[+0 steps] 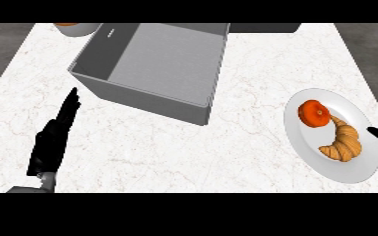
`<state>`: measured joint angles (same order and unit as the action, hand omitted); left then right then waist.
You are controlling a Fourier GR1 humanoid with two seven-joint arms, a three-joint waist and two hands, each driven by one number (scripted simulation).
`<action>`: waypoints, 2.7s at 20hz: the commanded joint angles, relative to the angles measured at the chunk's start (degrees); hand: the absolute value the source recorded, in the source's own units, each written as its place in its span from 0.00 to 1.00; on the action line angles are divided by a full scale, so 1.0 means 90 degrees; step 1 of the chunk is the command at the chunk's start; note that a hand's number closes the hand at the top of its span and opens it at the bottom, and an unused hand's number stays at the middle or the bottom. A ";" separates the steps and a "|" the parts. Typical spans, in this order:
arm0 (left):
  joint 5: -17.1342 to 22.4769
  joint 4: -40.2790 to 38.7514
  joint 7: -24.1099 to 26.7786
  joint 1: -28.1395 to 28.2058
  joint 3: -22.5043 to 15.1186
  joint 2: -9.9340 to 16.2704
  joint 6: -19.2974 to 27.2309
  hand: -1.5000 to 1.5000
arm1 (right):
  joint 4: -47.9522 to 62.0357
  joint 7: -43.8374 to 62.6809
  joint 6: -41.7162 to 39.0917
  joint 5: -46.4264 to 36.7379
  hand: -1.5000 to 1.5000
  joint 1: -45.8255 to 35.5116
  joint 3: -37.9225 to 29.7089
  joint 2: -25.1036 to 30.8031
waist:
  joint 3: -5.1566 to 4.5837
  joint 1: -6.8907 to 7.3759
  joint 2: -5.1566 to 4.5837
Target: Pick the croissant from the plate and place it in the cardboard box
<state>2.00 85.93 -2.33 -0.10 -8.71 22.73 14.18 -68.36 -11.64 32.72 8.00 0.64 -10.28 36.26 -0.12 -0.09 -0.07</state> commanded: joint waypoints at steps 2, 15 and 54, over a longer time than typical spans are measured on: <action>0.0161 0.0214 -0.0203 -0.0016 0.0202 0.0232 -0.0205 0.50 | -0.0271 0.1383 -0.0796 -0.0684 0.00 0.0686 0.0783 0.1108 | -0.0015 0.0005 0.0023; -0.0304 0.0161 -0.0190 0.0046 -0.0064 -0.0251 0.0010 0.50 | -0.1692 0.5130 -0.3218 -0.0952 0.00 -0.0024 0.2218 0.1789 | 0.0010 0.0050 0.0008; -0.1272 0.0066 -0.0048 0.0022 0.1084 -0.1257 -0.0958 0.50 | -0.0477 0.5107 -0.3981 -0.4021 0.00 -0.0393 0.0669 -0.1026 | 0.0013 0.0009 0.0008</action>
<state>-8.47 89.52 -5.88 0.52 0.50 13.23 5.49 -74.47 36.25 -3.33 -26.39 -3.28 -2.99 28.96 0.00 0.05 0.02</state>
